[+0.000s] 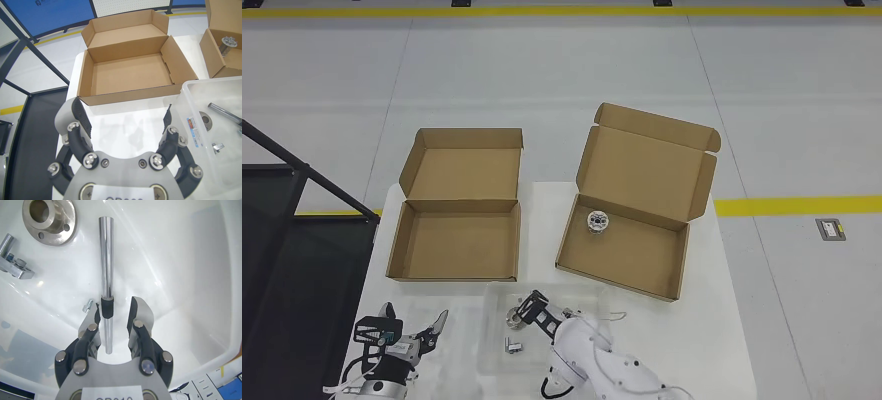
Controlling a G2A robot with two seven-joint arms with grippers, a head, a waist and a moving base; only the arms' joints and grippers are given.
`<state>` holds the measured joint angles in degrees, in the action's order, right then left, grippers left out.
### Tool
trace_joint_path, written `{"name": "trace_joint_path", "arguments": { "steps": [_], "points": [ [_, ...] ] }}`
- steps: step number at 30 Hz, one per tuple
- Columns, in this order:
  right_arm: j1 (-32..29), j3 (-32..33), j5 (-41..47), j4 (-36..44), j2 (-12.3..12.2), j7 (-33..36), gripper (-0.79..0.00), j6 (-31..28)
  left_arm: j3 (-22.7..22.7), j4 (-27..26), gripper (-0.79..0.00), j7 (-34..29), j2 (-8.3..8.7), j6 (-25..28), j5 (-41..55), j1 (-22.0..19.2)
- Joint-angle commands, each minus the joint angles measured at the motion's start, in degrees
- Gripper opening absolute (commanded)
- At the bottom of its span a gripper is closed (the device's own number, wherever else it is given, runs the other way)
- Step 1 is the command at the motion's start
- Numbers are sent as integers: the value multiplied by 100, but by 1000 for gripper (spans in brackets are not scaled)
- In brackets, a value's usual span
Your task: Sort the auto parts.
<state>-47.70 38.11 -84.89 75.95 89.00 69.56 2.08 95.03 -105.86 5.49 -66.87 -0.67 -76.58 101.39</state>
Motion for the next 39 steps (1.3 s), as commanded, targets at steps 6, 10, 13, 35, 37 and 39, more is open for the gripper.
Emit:
{"name": "trace_joint_path", "arguments": {
  "steps": [6,10,13,35,37,39],
  "points": [
    [100,67,194,-287,98,-51,-486,-69,0,0,0,0,0,0,0,0],
    [148,94,272,-432,150,-88,-560,-105,0,0,0,0,0,0,0,0],
    [167,111,322,-508,184,-99,-548,-130,0,0,0,0,0,0,0,0],
    [-558,1100,748,1899,-92,330,-785,-1768,0,0,0,0,0,0,0,0],
    [-701,1248,779,2395,-150,335,-785,-2010,0,0,0,0,0,0,0,0],
    [-812,1401,849,2841,-201,262,-785,-2247,0,0,0,0,0,0,0,0]
  ]
}}
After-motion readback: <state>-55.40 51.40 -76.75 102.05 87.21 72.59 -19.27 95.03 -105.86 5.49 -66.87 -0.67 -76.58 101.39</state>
